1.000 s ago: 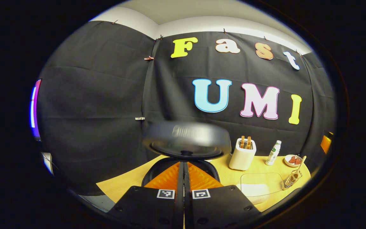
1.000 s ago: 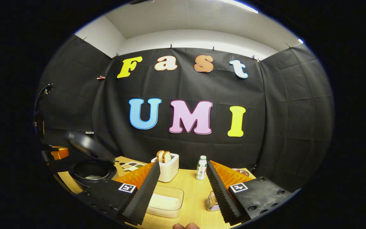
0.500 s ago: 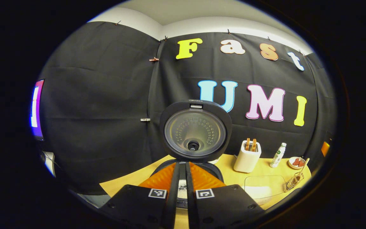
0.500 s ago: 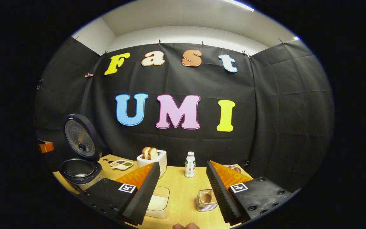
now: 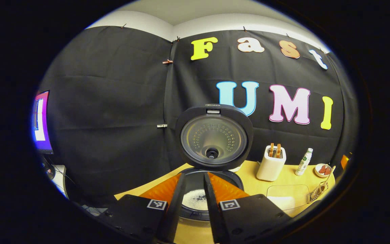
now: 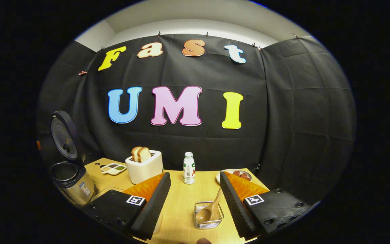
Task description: Close the left gripper, press the button to open the rice cooker; take a wooden spoon from the chopstick holder with the right hand, scoop a spoonful of rice and pour it into the rice cooker, then put the wooden spoon back into the chopstick holder.
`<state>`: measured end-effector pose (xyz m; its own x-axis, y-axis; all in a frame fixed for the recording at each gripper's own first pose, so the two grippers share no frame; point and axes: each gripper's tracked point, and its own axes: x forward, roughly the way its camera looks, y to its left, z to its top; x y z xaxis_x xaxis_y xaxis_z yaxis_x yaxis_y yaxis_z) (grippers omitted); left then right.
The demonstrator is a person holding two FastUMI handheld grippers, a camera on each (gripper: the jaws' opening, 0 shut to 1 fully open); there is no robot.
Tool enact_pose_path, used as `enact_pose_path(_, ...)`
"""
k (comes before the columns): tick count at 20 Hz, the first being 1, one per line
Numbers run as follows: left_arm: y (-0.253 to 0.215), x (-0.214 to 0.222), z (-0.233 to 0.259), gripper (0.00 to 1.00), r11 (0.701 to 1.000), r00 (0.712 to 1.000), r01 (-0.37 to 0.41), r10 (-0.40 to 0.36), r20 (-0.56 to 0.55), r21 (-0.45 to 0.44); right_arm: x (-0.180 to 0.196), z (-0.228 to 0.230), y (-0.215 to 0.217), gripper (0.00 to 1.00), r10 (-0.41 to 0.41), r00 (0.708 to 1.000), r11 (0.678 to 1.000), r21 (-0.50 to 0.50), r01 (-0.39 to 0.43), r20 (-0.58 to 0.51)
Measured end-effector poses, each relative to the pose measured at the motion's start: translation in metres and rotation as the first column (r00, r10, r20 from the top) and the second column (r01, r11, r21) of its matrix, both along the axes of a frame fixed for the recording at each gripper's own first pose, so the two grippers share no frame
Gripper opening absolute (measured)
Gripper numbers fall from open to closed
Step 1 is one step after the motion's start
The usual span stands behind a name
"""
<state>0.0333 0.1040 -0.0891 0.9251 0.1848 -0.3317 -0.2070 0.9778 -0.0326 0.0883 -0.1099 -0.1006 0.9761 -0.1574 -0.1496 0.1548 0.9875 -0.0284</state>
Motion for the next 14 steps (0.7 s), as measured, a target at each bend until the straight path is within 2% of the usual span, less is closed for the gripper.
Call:
enact_pose_path(3,-0.008,-0.004,0.000,0.52,1.000,1.000,0.004,-0.004,-0.014,0.000,0.019,-0.020,-0.022,0.90,-0.004,0.999,1.000,0.009,0.005,-0.038)
enact_pose_path(4,-0.011,-0.004,0.004,0.63,1.000,1.000,-0.002,0.002,-0.006,0.001,0.024,-0.028,-0.029,0.90,-0.006,0.998,1.000,0.018,0.007,-0.057)
enact_pose_path(6,-0.015,-0.008,0.006,0.71,1.000,1.000,-0.012,0.012,-0.010,0.010,0.034,-0.041,-0.039,0.90,-0.001,0.997,1.000,0.028,0.003,-0.082)
enact_pose_path(11,-0.024,-0.020,0.017,0.74,0.999,0.999,-0.035,0.035,0.000,0.034,0.056,-0.081,-0.057,0.90,0.015,0.989,1.000,0.014,-0.013,-0.149)
enact_pose_path(14,-0.030,-0.028,0.020,0.75,0.998,0.999,-0.051,0.051,-0.010,0.034,0.067,-0.105,-0.078,0.90,-0.018,0.981,0.998,0.052,0.028,-0.191)
